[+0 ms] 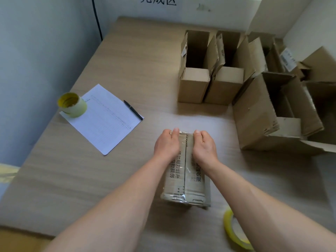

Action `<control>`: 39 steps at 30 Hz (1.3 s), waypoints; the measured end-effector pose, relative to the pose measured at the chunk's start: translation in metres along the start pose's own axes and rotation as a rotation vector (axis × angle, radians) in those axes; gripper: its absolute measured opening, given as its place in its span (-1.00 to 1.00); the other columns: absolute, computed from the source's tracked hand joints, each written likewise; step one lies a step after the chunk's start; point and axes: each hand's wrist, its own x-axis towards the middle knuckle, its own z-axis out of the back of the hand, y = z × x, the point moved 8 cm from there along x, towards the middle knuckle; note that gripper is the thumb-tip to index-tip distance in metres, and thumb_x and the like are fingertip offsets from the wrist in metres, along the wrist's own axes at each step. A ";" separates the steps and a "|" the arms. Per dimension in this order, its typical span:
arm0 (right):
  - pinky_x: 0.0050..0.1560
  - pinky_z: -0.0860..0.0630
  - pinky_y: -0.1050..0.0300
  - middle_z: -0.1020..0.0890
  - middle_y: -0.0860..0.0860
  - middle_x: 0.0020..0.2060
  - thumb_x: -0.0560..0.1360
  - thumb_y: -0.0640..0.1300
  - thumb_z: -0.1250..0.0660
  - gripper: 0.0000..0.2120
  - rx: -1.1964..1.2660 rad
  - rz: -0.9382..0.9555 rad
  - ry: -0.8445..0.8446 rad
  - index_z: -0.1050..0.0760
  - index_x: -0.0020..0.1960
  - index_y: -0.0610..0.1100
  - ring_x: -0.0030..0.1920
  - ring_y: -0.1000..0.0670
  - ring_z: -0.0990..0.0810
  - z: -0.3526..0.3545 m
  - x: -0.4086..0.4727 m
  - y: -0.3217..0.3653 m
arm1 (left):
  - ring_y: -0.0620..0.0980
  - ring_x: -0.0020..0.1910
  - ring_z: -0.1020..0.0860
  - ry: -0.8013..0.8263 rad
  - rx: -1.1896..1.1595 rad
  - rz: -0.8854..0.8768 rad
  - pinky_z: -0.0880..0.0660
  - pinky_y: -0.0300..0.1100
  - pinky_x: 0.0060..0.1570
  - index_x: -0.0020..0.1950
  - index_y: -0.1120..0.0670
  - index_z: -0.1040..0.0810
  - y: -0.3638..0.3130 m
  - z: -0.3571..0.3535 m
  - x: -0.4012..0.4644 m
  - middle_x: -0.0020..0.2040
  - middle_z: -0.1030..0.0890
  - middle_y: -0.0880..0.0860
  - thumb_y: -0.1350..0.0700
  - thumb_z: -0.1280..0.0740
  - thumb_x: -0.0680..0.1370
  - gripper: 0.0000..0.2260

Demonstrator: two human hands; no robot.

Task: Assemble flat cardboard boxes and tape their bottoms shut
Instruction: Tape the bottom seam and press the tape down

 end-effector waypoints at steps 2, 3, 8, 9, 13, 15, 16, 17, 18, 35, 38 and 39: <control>-0.20 -0.21 0.12 -0.50 0.05 -0.27 0.66 0.02 -0.09 -0.67 0.013 0.000 -0.005 -0.40 -0.18 -0.13 -0.18 -0.02 -0.46 -0.001 0.000 0.000 | 0.19 0.31 -0.46 0.076 0.035 -0.009 -0.35 -0.08 0.21 0.34 0.22 -0.41 0.002 -0.005 -0.001 0.31 -0.51 0.23 -0.14 -0.07 0.65 -0.52; -0.22 -0.21 0.12 -0.50 0.04 -0.27 0.66 0.02 -0.08 -0.66 0.018 0.001 0.001 -0.41 -0.17 -0.15 -0.18 -0.02 -0.46 -0.002 0.000 0.001 | 0.18 0.37 -0.41 0.104 0.079 -0.023 -0.32 -0.08 0.26 0.44 0.20 -0.31 0.002 -0.005 -0.002 0.38 -0.46 0.23 -0.17 -0.06 0.64 -0.47; -0.14 -0.34 0.08 -0.53 0.01 -0.25 0.65 0.04 -0.08 -0.65 0.041 -0.041 0.032 -0.45 -0.14 -0.17 -0.16 -0.03 -0.48 -0.005 0.003 -0.002 | 0.15 0.43 -0.36 0.278 0.404 -0.081 -0.31 -0.04 0.37 0.54 0.10 -0.21 0.002 0.002 0.002 0.45 -0.40 0.16 -0.34 0.01 0.58 -0.32; -0.11 -0.39 0.06 -0.54 0.00 -0.23 0.65 0.05 -0.08 -0.65 0.059 -0.062 0.043 -0.45 -0.15 -0.15 -0.16 -0.04 -0.50 -0.005 0.003 -0.003 | 0.15 0.40 -0.39 0.345 0.390 -0.047 -0.34 -0.01 0.36 0.50 0.07 -0.29 0.006 0.003 -0.002 0.43 -0.43 0.14 -0.38 0.03 0.56 -0.30; 0.09 -0.47 -0.03 -0.59 -0.06 -0.09 0.63 0.12 -0.06 -0.63 0.089 -0.146 0.074 -0.51 -0.03 -0.11 -0.06 -0.06 -0.54 -0.008 0.007 -0.006 | 0.11 0.49 -0.26 0.288 0.022 0.045 -0.21 -0.05 0.44 0.57 0.08 -0.13 0.031 0.010 -0.051 0.54 -0.27 0.11 -0.49 0.03 0.46 -0.13; 0.09 -0.45 -0.01 -0.60 -0.07 -0.04 0.63 0.12 -0.05 -0.61 0.068 -0.142 0.044 -0.51 0.02 -0.13 -0.02 -0.07 -0.53 -0.007 0.006 -0.006 | -0.05 0.55 -0.11 0.031 -0.063 -0.103 -0.10 -0.19 0.44 0.59 0.04 -0.04 0.033 0.017 -0.095 0.59 -0.13 0.05 -0.55 -0.01 0.39 -0.05; 0.06 -0.43 0.02 -0.60 -0.07 -0.03 0.63 0.12 -0.05 -0.60 0.051 -0.131 0.031 -0.51 0.03 -0.14 -0.01 -0.08 -0.53 -0.007 0.005 -0.005 | -0.07 0.56 -0.09 -0.018 -0.018 -0.189 -0.13 -0.19 0.44 0.59 0.00 -0.06 0.031 0.013 -0.116 0.59 -0.11 0.04 -0.55 -0.04 0.39 -0.07; 0.03 -0.40 0.05 -0.60 -0.08 0.00 0.64 0.12 -0.04 -0.60 0.030 -0.123 0.028 -0.51 0.06 -0.15 0.02 -0.08 -0.53 -0.007 0.002 -0.003 | 0.00 0.55 -0.14 -0.054 0.106 -0.276 -0.23 -0.13 0.41 0.57 -0.02 -0.14 0.029 0.006 -0.133 0.59 -0.11 0.08 -0.50 -0.10 0.41 -0.13; 0.04 -0.38 0.07 -0.60 -0.09 0.04 0.64 0.11 -0.04 -0.60 0.015 -0.115 0.038 -0.51 0.10 -0.15 0.06 -0.09 -0.53 -0.007 -0.001 -0.002 | 0.12 0.50 -0.26 -0.111 0.241 -0.358 -0.38 -0.04 0.31 0.53 0.00 -0.26 0.026 0.001 -0.142 0.56 -0.17 0.17 -0.41 -0.20 0.45 -0.23; 0.37 -0.28 0.27 -0.34 0.21 0.40 0.60 -0.02 -0.13 -0.46 0.037 0.203 0.111 -0.07 0.54 0.15 0.42 0.07 -0.39 0.004 -0.137 -0.027 | 0.07 0.28 -0.51 -0.096 -0.088 -0.194 -0.40 -0.15 0.19 0.53 0.05 -0.26 0.054 0.008 -0.130 0.35 -0.53 0.00 -0.02 -0.17 0.60 -0.51; 0.34 -0.34 0.16 -0.42 0.22 0.37 0.50 0.20 -0.23 -0.20 -0.007 0.113 0.207 0.17 0.57 0.23 0.36 0.03 -0.47 0.018 -0.116 -0.032 | 0.03 0.31 -0.50 0.055 -0.052 -0.191 -0.41 -0.10 0.27 0.52 -0.02 -0.16 0.043 0.019 -0.104 0.36 -0.51 -0.05 -0.10 -0.33 0.49 -0.34; 0.37 -0.32 0.11 -0.42 0.14 0.42 0.46 0.28 -0.21 -0.16 -0.047 0.119 0.173 0.19 0.58 0.21 0.39 0.00 -0.44 0.022 -0.102 -0.027 | 0.03 0.32 -0.49 0.072 0.003 -0.204 -0.41 -0.09 0.27 0.52 -0.05 -0.08 0.035 0.020 -0.096 0.38 -0.48 -0.05 -0.16 -0.37 0.43 -0.24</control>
